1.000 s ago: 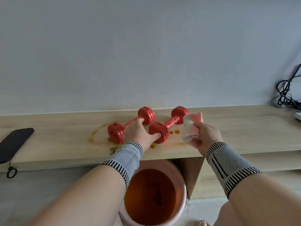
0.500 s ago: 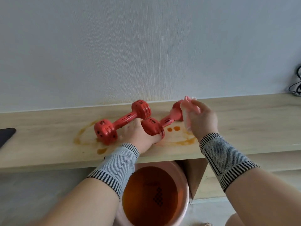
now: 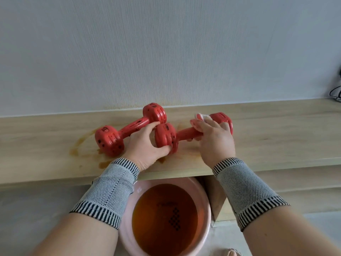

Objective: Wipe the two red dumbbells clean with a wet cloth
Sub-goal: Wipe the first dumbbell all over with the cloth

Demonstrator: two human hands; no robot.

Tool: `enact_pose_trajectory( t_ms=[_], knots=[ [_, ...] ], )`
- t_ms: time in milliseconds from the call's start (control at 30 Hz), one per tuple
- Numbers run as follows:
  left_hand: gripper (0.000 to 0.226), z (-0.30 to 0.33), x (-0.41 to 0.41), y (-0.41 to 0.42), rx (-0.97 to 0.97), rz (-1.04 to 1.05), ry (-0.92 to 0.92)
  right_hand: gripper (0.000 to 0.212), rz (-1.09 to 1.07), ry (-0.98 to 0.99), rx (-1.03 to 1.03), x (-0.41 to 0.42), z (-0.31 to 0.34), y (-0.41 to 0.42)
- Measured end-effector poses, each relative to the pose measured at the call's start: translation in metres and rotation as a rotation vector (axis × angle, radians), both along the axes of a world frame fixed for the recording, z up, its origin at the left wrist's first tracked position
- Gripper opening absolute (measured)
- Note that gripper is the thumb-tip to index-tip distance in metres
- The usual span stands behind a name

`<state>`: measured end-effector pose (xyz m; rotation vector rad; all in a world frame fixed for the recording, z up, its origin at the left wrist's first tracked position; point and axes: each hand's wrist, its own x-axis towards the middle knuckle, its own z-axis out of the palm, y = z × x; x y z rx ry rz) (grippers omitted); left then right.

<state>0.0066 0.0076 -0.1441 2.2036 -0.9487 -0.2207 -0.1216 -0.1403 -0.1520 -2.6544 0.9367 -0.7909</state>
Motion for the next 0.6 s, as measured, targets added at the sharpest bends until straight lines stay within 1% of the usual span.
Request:
enact_pose_trajectory(
  t_ms=[33, 67, 167, 200, 233, 333, 367, 400, 533, 567, 600],
  knots=[
    [0.085, 0.0, 0.0, 0.0, 0.0, -0.001, -0.006, 0.049, -0.029, 0.011, 0.004, 0.0, 0.001, 0.002],
    [0.084, 0.001, 0.0, 0.0, -0.003, -0.006, -0.009, 0.05, -0.006, 0.033, 0.001, 0.002, 0.003, 0.008],
    [0.081, 0.001, -0.001, -0.001, -0.039, -0.012, -0.01, 0.062, 0.23, 0.021, 0.067, 0.009, 0.006, 0.028],
    [0.08, 0.002, -0.001, -0.001, -0.044, -0.013, -0.014, 0.066, 0.26, 0.012, 0.079, 0.008, 0.005, 0.029],
    [0.081, 0.002, -0.001, -0.001, -0.044, -0.015, -0.02, 0.067, 0.233, 0.004, 0.075, 0.006, 0.004, 0.025],
    [0.086, -0.001, 0.001, 0.0, -0.03, -0.018, -0.045, 0.061, -0.008, -0.001, 0.035, -0.004, 0.0, 0.005],
    [0.087, -0.001, 0.001, -0.001, -0.029, -0.025, -0.052, 0.06, -0.051, 0.007, 0.036, -0.005, 0.001, 0.005],
    [0.089, -0.001, 0.001, -0.001, -0.026, -0.035, -0.052, 0.06, -0.043, 0.014, 0.044, -0.002, 0.001, 0.009],
    [0.1, -0.004, 0.001, -0.002, -0.013, -0.037, -0.078, 0.063, 0.246, 0.043, 0.068, 0.009, 0.005, 0.029],
    [0.101, -0.005, 0.001, -0.003, -0.011, -0.033, -0.096, 0.063, 0.242, 0.031, 0.07, 0.008, 0.006, 0.027],
    [0.101, -0.006, 0.002, -0.003, -0.006, -0.033, -0.115, 0.062, 0.187, 0.017, 0.066, 0.007, 0.005, 0.021]
  ],
)
